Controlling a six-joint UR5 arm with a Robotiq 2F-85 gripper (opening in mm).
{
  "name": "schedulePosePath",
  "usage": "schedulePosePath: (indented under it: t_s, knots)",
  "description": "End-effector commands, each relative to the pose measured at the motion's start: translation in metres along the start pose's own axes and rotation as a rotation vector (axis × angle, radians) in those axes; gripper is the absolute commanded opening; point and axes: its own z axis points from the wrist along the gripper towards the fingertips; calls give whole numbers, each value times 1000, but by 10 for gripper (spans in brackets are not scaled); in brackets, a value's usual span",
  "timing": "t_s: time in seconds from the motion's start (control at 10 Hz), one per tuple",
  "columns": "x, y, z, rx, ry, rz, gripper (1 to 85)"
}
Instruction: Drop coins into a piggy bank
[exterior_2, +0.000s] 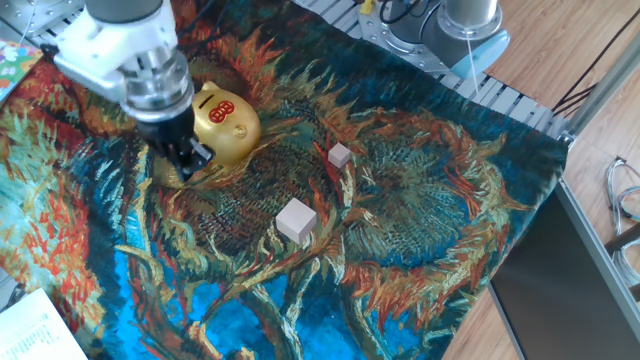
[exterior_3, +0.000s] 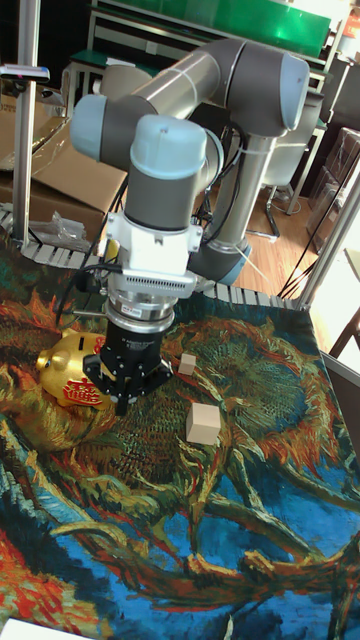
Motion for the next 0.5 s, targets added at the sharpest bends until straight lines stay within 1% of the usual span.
schedulePosePath:
  t_s: [0.0, 0.1, 0.2, 0.3, 0.4]
  knots:
    - [-32, 10, 25, -27, -12, 15, 13]
    - [-41, 11, 35, -26, -20, 14, 13]
    - [-41, 13, 36, -28, -17, 19, 13]
    - [-38, 11, 33, -18, -12, 22, 13]
    - [-36, 12, 30, -20, -9, 27, 13]
